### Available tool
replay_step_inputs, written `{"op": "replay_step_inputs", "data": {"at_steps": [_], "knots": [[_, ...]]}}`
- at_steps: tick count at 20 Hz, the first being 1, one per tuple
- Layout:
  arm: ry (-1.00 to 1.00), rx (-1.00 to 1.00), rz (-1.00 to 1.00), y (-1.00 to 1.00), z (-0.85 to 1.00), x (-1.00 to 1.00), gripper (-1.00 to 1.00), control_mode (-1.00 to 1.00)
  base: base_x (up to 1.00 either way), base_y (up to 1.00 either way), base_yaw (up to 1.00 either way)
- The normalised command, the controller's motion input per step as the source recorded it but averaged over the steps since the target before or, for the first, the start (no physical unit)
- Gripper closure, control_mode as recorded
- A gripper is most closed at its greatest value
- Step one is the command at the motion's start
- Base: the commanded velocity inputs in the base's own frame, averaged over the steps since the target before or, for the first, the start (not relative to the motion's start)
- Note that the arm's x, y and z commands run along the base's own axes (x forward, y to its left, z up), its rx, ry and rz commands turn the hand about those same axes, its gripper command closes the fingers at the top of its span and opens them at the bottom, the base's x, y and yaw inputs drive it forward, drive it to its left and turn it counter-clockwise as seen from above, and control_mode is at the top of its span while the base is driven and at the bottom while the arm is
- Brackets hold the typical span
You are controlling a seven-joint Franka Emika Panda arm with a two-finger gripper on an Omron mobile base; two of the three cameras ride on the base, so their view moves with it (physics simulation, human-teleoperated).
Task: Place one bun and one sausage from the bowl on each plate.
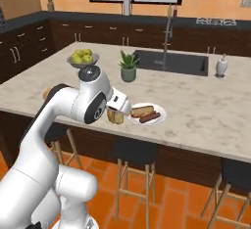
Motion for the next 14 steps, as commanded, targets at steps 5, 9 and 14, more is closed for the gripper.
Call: {"op": "replay_step_inputs", "data": {"at_steps": [5, 9, 14], "knots": [[0.0, 0.0, 0.0, 0.0, 0.0, 0.0, 1.0, 1.0, 0.0, 1.0, -0.08], [0.0, 0.0, 0.0, 0.0, 0.0, 0.0, 1.0, 1.0, 0.05, 1.0, -0.08], [0.0, 0.0, 0.0, 0.0, 0.0, 0.0, 1.0, 1.0, 0.36, 1.0, -0.11]]}}
